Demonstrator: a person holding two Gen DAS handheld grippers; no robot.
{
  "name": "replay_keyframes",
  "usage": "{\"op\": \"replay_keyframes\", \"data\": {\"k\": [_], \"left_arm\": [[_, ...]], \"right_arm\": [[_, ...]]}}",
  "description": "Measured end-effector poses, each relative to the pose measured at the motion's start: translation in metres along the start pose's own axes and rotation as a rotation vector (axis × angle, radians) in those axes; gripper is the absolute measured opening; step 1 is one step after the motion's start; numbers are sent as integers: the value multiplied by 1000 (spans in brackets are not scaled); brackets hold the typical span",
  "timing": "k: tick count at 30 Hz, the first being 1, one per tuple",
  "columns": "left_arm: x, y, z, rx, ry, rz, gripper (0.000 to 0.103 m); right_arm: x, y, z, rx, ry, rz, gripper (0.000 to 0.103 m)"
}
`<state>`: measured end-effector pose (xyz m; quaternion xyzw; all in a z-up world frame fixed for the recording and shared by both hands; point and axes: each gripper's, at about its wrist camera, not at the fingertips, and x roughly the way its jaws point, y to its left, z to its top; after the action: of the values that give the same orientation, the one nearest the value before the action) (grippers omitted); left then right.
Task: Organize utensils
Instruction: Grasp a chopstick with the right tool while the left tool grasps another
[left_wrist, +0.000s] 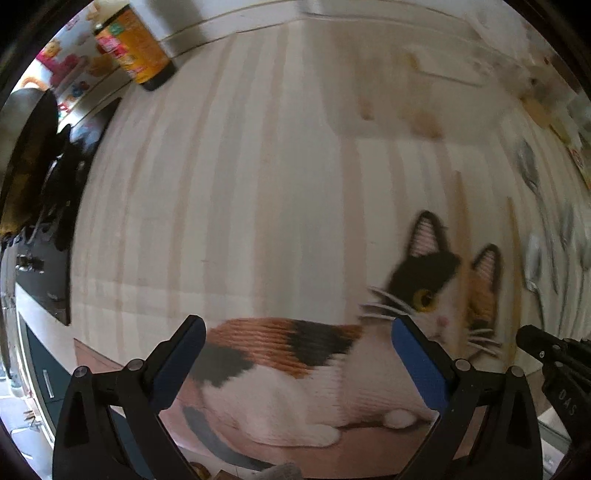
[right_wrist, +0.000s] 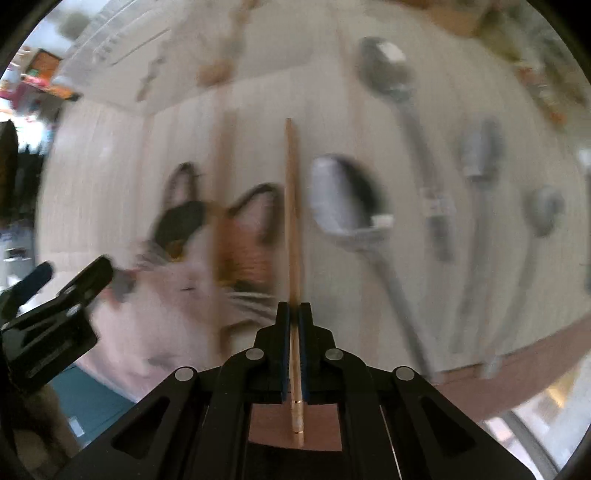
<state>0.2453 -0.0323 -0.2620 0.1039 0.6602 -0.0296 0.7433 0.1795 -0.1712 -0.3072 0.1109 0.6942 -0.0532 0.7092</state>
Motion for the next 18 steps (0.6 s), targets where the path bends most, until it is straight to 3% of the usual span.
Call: {"op": "replay_keyframes", "data": {"k": [4, 9, 12, 13, 14, 16, 18], "left_arm": [[6, -31, 2, 42, 35, -62, 101], [16, -70, 2, 117, 65, -122, 83], [12, -80, 1, 150, 38, -140, 62], [10, -81, 0, 157, 34, -148, 51], [8, -81, 0, 161, 26, -149, 28], [5, -77, -1, 160, 29, -142, 5], [6, -64, -2, 131, 45, -141, 5]], "right_arm": [[-4, -28, -9, 49, 11, -13, 0], [-7, -60, -20, 152, 17, 27, 0], [-11, -73, -25, 189, 15, 56, 1], [-13, -78, -27, 193, 14, 54, 1], [-14, -80, -29, 195, 10, 59, 2], [-13, -89, -33, 192, 7, 71, 4], [-17, -91, -35, 188, 5, 88, 7]]}}
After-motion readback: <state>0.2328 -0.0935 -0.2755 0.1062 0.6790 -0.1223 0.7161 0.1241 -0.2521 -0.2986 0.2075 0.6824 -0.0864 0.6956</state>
